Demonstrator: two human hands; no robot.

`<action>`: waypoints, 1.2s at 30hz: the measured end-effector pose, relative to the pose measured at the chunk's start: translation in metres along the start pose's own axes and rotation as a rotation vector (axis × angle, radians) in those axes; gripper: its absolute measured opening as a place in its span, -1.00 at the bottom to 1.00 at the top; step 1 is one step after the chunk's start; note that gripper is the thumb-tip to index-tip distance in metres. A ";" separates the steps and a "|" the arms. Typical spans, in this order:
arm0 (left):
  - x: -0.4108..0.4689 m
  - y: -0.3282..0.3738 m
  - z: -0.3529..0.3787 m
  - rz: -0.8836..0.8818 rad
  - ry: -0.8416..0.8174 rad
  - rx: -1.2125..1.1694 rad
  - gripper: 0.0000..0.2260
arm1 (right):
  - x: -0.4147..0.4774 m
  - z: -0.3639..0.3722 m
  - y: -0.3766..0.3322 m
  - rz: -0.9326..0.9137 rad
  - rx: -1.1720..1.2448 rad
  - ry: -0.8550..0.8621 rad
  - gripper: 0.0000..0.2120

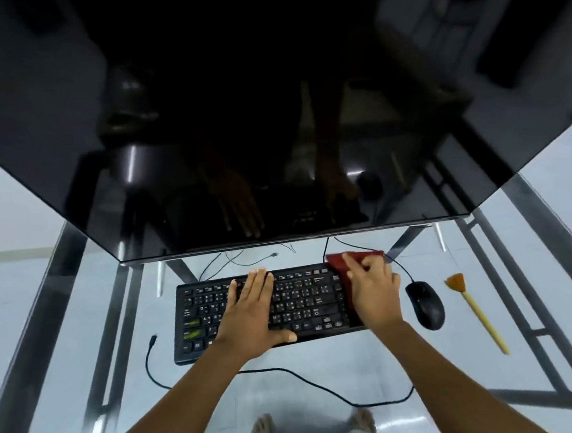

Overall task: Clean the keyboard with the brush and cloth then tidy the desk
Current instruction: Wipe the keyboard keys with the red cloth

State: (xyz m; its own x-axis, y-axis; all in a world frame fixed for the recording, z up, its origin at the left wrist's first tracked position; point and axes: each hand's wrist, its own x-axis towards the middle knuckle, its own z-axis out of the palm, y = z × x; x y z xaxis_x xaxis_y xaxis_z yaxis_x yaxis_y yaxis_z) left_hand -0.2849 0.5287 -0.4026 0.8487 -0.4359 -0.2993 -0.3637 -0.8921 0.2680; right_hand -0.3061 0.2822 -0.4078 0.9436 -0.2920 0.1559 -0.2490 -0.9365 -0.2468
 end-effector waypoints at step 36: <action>0.005 -0.003 0.008 0.009 -0.029 0.197 0.20 | -0.012 -0.008 -0.029 -0.309 0.284 -0.283 -0.68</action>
State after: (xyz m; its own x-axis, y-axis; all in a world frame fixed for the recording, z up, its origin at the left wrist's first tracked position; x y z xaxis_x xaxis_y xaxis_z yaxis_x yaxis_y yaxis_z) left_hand -0.2823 0.5282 -0.4123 0.8349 -0.4448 -0.3243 -0.4418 -0.8929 0.0872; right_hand -0.3123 0.3114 -0.3950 0.9958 0.0916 0.0074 0.0836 -0.8696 -0.4866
